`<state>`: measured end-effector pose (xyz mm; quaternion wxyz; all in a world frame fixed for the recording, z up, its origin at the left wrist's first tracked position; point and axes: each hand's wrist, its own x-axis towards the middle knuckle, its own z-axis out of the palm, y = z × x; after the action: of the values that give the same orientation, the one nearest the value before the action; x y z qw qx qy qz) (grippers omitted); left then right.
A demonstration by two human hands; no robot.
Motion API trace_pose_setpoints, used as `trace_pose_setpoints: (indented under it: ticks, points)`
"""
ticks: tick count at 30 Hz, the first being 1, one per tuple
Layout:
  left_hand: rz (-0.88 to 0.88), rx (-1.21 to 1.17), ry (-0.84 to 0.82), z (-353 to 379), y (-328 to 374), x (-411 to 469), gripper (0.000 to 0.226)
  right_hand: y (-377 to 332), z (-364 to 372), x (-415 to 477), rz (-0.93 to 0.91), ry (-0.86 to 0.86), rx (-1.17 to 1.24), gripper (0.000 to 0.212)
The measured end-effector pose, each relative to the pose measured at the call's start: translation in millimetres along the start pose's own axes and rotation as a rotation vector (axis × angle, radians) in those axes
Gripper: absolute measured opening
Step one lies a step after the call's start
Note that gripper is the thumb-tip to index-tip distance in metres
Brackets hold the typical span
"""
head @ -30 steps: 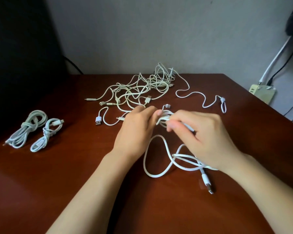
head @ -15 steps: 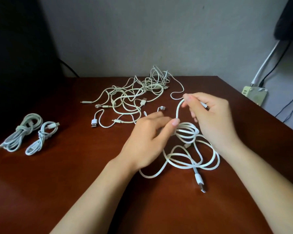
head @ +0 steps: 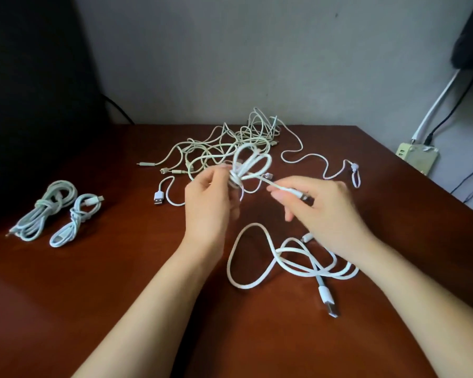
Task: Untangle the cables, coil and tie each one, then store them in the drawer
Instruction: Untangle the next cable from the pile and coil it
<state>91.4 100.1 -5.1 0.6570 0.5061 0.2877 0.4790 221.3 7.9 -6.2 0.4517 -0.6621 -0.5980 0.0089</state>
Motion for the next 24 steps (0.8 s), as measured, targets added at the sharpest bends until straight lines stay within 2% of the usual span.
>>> trace_pose_setpoints:
  ticks: [3,6,9,12,17,21,24]
  points:
    - [-0.14,-0.134,-0.037,-4,1,4,0.032,1,6,-4,-0.086,-0.072,-0.099,0.02]
    - [-0.336,-0.379,-0.112,-5,2,7,0.026,2,8,-4,-0.098,-0.067,-0.167,0.033]
    - [-0.453,-0.621,-0.176,-5,5,10,0.035,4,5,-3,-0.091,-0.042,-0.236,0.038]
    - [-0.481,-0.737,-0.22,-5,9,10,0.041,4,4,-3,-0.098,-0.039,-0.281,0.045]
    - [-0.467,-0.618,-0.236,-7,11,13,0.03,4,3,-3,-0.184,0.036,-0.287,0.043]
    - [-0.429,-0.383,-0.229,-10,6,12,0.023,7,5,-2,-0.302,0.121,-0.287,0.031]
    - [-0.349,-0.213,-0.194,-9,2,10,0.027,7,7,-1,-0.382,0.192,-0.275,0.025]
